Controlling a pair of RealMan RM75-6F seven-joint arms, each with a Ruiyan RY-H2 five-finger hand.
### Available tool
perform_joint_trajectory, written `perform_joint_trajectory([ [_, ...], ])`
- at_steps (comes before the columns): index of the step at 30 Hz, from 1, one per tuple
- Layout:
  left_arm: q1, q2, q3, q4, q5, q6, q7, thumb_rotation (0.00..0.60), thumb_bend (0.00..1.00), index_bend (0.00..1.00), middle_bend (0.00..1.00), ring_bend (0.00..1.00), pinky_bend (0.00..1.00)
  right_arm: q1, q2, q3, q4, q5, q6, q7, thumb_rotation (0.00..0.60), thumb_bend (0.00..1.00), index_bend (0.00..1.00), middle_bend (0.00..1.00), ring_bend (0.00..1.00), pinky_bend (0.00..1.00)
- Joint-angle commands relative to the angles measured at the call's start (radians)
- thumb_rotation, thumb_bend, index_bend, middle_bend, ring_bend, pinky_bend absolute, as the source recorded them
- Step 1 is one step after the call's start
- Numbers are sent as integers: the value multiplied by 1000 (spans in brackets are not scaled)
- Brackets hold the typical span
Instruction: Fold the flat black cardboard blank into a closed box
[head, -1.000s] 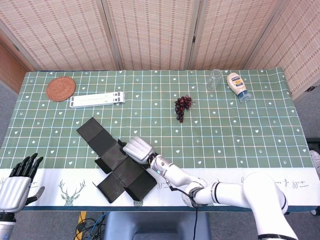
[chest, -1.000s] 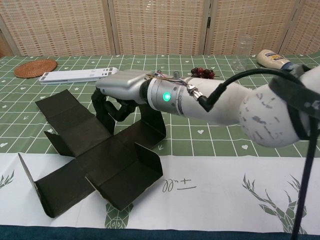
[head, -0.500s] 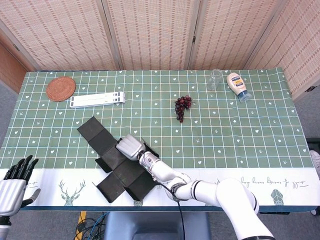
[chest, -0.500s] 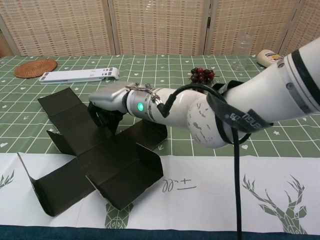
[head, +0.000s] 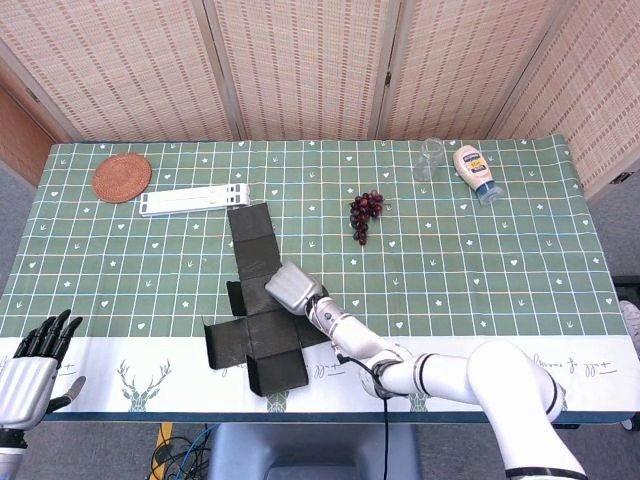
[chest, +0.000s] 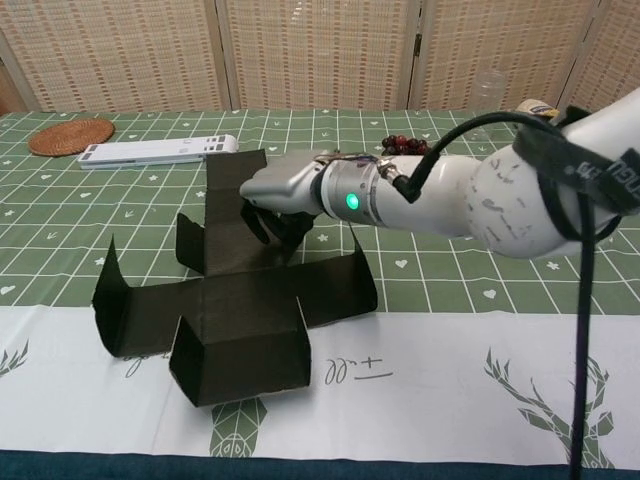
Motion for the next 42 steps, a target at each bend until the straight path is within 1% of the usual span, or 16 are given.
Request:
perform_joint_trajectory([
  [1, -4, -2, -2, 1, 3, -2, 0, 600, 259, 19, 0, 31, 132, -19, 115, -67, -169, 103, 75, -111, 600, 866, 405, 483, 874, 1000],
  [5, -8, -4, -3, 1, 5, -8, 2, 600, 259, 19, 0, 31, 132, -14, 201, -106, -316, 169, 118, -170, 600, 865, 405, 529, 889, 1000],
  [8, -10, -6, -3, 1, 4, -11, 4, 600, 259, 19, 0, 31, 132, 1, 260, -132, -420, 212, 133, -204, 600, 857, 411, 600, 898, 1000],
  [11, -10, -7, -3, -1, 6, -10, 4, 600, 259, 19, 0, 31, 132, 17, 317, -137, -509, 253, 115, -189, 600, 821, 427, 632, 901, 1000],
  [13, -9, -6, -3, -1, 6, -9, 6, 600, 259, 19, 0, 31, 132, 12, 339, -126, -542, 217, 123, -158, 600, 790, 443, 632, 902, 1000],
  [16, -10, -6, -3, -1, 10, -8, 6, 600, 259, 19, 0, 31, 132, -30, 330, -101, -533, 85, 164, -78, 600, 768, 484, 605, 902, 1000],
  [19, -15, -4, -4, 0, 24, -4, 5, 600, 259, 20, 0, 32, 132, -60, 299, -91, -468, -14, 180, -7, 600, 756, 490, 554, 902, 1000],
  [24, -43, 8, 0, -2, 70, -22, -4, 600, 259, 35, 2, 53, 132, -74, 231, -77, -334, -64, 166, 69, 600, 737, 483, 480, 898, 1000],
  [27, -73, 16, 3, 4, 122, -34, -23, 600, 259, 94, 33, 141, 174, -76, 202, -63, -274, -64, 153, 100, 600, 737, 457, 469, 898, 1000],
  [29, -104, 21, 7, 11, 178, -44, -55, 600, 259, 164, 75, 268, 247, -75, 190, -51, -237, -51, 139, 119, 600, 738, 449, 463, 898, 1000],
  [32, -156, 28, 18, 16, 261, -68, -99, 600, 259, 233, 138, 454, 353, -67, 172, -32, -184, -23, 112, 139, 600, 754, 441, 457, 898, 1000],
  [34, -201, 28, 28, 16, 322, -93, -141, 600, 260, 261, 167, 558, 463, -58, 159, -19, -149, 2, 87, 151, 600, 774, 441, 456, 898, 1000],
  [37, -273, 17, 46, 26, 401, -138, -226, 600, 259, 297, 202, 718, 722, -43, 146, -4, -108, 38, 49, 165, 600, 798, 441, 455, 898, 1000],
  [38, -294, 14, 52, 29, 421, -155, -246, 600, 259, 307, 210, 755, 779, -38, 144, -1, -98, 48, 39, 168, 600, 801, 441, 455, 898, 1000],
  [40, -325, 9, 59, 35, 447, -178, -266, 600, 259, 316, 218, 785, 814, -31, 142, 3, -88, 61, 26, 172, 600, 808, 441, 455, 898, 1000],
  [42, -375, -3, 69, 42, 487, -224, -280, 600, 259, 316, 219, 795, 820, -21, 138, 7, -78, 82, 5, 178, 600, 816, 441, 455, 898, 1000],
])
